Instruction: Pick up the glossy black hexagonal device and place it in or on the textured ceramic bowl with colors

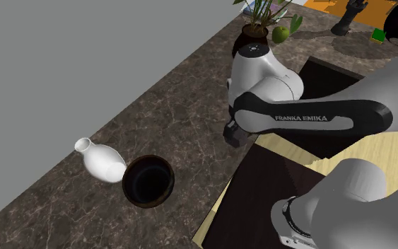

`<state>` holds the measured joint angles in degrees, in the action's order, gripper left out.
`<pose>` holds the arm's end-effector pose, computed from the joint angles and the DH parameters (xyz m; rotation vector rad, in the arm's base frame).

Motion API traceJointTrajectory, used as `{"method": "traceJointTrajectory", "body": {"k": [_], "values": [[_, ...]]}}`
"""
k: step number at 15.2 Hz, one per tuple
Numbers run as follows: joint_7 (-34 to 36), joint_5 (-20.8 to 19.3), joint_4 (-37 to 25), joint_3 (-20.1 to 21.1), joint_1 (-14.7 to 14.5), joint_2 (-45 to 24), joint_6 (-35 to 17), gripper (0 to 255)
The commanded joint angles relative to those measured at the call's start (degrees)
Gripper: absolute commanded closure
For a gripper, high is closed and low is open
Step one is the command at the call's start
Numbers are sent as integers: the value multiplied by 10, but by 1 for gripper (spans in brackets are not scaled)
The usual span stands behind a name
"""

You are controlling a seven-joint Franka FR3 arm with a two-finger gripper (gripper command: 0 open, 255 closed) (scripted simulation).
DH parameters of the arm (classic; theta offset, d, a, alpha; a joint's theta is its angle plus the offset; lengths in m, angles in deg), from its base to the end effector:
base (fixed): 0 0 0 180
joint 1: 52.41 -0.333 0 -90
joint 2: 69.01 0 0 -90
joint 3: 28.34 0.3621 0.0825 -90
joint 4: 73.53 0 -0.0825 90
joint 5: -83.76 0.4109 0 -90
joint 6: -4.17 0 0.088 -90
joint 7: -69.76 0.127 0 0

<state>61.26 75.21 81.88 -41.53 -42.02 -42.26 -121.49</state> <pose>0.3338 -0.1483 0.3654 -3.1316 0.2281 0.0945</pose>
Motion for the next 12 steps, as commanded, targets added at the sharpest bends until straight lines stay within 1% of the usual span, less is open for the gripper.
{"method": "traceJointTrajectory", "body": {"k": [1, 8, 12], "values": [[-9, -4, 0, -13, 6, -28, -33, 0], [-11, -5, 26, -21, 5, -72, -103, 0], [-12, -4, 28, -21, 5, -76, -109, 0]]}}
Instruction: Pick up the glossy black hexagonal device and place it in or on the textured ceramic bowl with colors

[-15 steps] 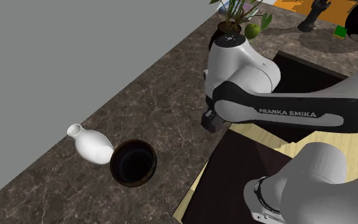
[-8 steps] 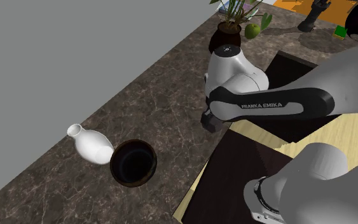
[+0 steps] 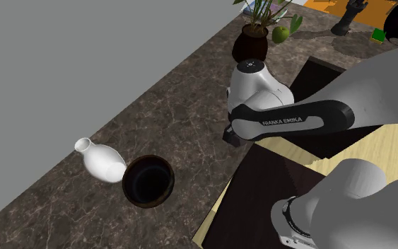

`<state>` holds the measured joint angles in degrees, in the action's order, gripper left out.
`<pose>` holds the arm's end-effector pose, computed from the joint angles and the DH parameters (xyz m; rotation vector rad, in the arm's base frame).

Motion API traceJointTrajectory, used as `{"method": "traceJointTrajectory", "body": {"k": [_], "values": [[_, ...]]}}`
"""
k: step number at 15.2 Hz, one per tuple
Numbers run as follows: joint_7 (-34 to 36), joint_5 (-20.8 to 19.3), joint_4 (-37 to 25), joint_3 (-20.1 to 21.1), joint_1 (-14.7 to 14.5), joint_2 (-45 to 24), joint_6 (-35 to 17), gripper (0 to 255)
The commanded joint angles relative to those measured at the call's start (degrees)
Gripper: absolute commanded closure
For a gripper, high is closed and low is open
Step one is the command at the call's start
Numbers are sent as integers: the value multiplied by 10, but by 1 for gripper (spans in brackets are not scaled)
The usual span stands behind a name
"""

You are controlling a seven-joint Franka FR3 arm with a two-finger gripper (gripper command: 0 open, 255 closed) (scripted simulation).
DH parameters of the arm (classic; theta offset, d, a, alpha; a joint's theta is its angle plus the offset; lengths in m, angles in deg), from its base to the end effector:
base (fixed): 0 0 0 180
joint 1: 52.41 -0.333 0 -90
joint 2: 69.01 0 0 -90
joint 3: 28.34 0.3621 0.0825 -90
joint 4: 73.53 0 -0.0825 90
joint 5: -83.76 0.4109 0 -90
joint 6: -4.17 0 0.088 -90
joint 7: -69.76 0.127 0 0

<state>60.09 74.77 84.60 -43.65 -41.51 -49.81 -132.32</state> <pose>0.3366 -0.1618 0.3117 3.1284 -0.2439 -0.0809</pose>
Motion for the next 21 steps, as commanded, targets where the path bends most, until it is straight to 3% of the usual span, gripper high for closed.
{"method": "traceJointTrajectory", "body": {"k": [1, 4, 5, 14, 21], "values": [[0, 0, 0, 0, 0, -1, -1, 0], [0, 0, 0, 0, 0, -1, -1, 0], [0, 0, 1, 0, 0, -1, -1, 255], [0, 0, 0, 0, 0, -1, -1, 255], [2, -1, -22, 8, 2, 48, 70, 255]]}}
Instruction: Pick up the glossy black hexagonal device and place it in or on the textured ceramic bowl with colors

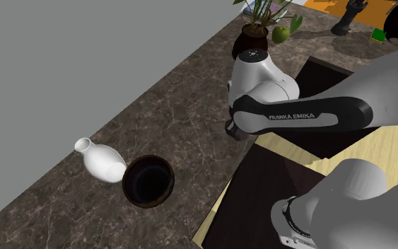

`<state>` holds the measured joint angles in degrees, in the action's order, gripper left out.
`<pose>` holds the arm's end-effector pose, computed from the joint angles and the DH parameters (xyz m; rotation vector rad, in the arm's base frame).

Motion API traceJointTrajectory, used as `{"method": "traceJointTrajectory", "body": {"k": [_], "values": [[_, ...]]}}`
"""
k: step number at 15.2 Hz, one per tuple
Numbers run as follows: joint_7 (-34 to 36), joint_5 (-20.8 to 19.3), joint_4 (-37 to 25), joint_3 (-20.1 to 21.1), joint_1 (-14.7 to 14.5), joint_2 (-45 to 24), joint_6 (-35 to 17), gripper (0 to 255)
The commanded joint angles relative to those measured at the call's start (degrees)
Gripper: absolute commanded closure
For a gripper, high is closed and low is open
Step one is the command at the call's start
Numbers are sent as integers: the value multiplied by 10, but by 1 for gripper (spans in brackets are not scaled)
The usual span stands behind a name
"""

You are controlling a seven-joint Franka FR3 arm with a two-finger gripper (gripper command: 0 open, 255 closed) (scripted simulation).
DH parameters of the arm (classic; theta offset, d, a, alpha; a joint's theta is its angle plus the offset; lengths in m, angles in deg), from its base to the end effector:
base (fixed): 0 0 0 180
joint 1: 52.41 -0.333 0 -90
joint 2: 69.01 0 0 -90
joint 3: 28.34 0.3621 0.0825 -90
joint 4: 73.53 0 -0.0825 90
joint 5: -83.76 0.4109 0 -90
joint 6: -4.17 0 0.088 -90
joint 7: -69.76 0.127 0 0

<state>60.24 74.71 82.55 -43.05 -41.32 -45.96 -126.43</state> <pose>0.3367 -0.1626 0.3430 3.1285 -0.2443 -0.0813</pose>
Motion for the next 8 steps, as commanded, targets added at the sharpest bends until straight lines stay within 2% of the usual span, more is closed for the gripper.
{"method": "traceJointTrajectory", "body": {"k": [1, 8], "values": [[1, 0, -6, 3, 1, 16, 21, 255], [2, 2, -36, 10, 1, 52, 88, 255]]}}
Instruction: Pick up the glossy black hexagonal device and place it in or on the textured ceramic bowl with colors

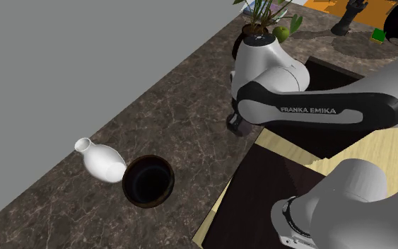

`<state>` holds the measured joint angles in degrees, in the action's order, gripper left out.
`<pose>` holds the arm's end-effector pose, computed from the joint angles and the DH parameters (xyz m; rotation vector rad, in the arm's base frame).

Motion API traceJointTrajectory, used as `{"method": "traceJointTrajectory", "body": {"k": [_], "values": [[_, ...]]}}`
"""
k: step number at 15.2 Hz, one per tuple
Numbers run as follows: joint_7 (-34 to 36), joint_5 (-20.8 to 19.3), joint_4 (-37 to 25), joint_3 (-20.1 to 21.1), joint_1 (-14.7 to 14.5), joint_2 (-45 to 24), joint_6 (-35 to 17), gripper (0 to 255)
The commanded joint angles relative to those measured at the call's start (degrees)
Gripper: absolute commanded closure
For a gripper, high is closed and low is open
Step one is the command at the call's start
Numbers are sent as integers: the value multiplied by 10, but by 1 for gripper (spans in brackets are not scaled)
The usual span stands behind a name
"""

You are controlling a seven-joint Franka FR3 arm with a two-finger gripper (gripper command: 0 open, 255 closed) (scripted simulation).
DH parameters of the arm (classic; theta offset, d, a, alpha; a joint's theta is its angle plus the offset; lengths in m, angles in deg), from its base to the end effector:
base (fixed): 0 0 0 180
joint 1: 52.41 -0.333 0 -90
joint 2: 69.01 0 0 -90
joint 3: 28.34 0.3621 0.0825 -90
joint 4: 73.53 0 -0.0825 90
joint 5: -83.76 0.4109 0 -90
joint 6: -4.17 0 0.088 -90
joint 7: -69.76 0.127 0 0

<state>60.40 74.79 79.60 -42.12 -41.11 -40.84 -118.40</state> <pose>0.3327 -0.1616 0.3875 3.1284 -0.2447 -0.0807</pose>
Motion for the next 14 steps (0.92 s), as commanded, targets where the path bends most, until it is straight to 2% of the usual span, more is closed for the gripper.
{"method": "traceJointTrajectory", "body": {"k": [1, 14], "values": [[0, 2, -11, 2, -1, 6, 17, 255], [-1, 9, -85, 15, -2, 46, 131, 255]]}}
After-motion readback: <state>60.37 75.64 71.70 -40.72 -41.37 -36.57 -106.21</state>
